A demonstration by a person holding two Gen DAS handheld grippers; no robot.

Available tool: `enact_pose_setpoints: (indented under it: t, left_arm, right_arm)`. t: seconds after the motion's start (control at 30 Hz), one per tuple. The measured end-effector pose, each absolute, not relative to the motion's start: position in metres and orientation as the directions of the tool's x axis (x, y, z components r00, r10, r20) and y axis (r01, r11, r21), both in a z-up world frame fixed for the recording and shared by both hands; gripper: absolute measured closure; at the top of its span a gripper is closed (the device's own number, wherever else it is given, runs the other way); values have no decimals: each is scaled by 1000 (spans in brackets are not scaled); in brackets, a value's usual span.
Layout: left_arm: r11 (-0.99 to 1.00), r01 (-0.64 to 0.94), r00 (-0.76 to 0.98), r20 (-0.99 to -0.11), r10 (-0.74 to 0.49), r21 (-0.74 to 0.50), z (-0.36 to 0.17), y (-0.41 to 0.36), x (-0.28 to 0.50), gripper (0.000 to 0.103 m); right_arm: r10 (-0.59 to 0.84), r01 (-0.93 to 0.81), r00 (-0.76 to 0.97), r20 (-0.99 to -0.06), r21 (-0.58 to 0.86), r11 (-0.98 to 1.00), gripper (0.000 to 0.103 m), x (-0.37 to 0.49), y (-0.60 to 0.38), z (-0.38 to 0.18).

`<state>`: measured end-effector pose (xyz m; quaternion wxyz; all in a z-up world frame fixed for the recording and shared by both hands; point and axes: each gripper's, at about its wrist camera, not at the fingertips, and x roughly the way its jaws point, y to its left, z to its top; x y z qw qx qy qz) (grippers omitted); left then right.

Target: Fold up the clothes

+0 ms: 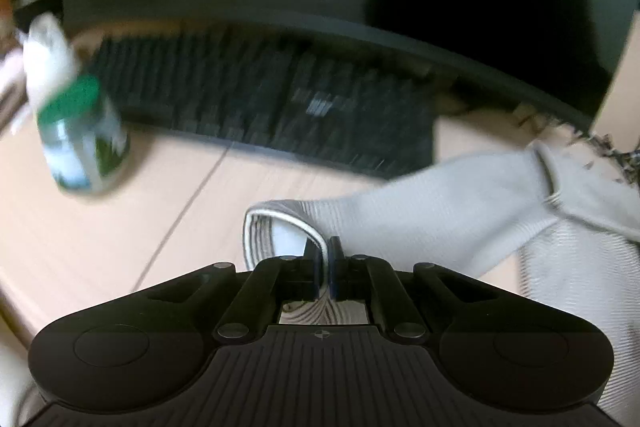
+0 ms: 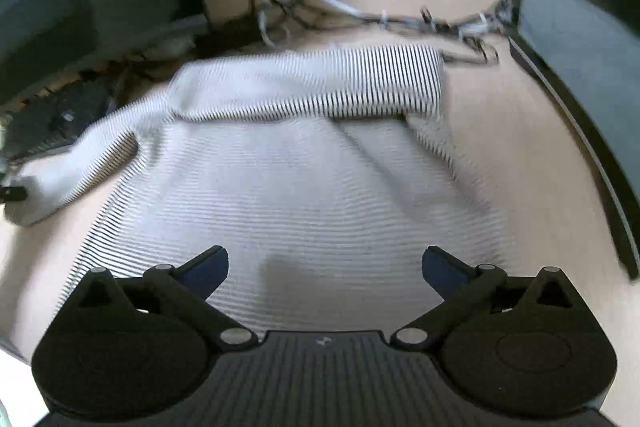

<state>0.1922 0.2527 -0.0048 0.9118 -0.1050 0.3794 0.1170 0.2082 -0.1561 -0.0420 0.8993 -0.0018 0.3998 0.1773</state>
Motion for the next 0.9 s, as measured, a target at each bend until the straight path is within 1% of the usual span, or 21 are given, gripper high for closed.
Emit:
enact_pose_setpoints:
  t: [0.1,0.2,0.37,0.47,0.53,0.63,0.7,0.77,0.83,0.9]
  left_arm:
    - [970,-233,749,-648,137,-65,38,224,194,98]
    - [988,-155,819,-561,120,-15,87,184,200,98]
    - [1000,-10,891,-454,19,22,153,117,228,98]
    - [996,82,904,-423,-62,28,176,70,252,98]
    - [990,136,900,-423,-109,36,179,38,266,98]
    - [975,219,871,-458,-177,38,169,-17,291,98]
    - [971,238,852,-488,-191,37,157,-45,306,98]
    - [965,261,824,-522,-219,8,144,-70,320,97]
    - [958,286,808,-535,-247,-11,137,-86,327,95]
    - [950,311,796,-540,-274,-24,134,-97,329,90]
  right_arm:
    - [380,-379,621,-686,162,911,0,212,-168,-33]
    - [435,-425,600,-671,193,884,0,216,-180,-35]
    - [487,-444,538,-689,259,858,0,218,-195,-61]
    - [495,-480,542,-679,233,846,0,214,-194,-64]
    - [490,-494,548,-679,211,844,0,212,-193,-66]
    - [470,-514,557,-684,160,842,0,208,-188,-68]
    - [447,-532,565,-694,108,840,0,204,-183,-69]
    - [444,-542,566,-695,93,835,0,203,-182,-70]
    - [450,-549,564,-693,92,831,0,203,-184,-70]
    - [455,-556,562,-691,92,826,0,202,-185,-70]
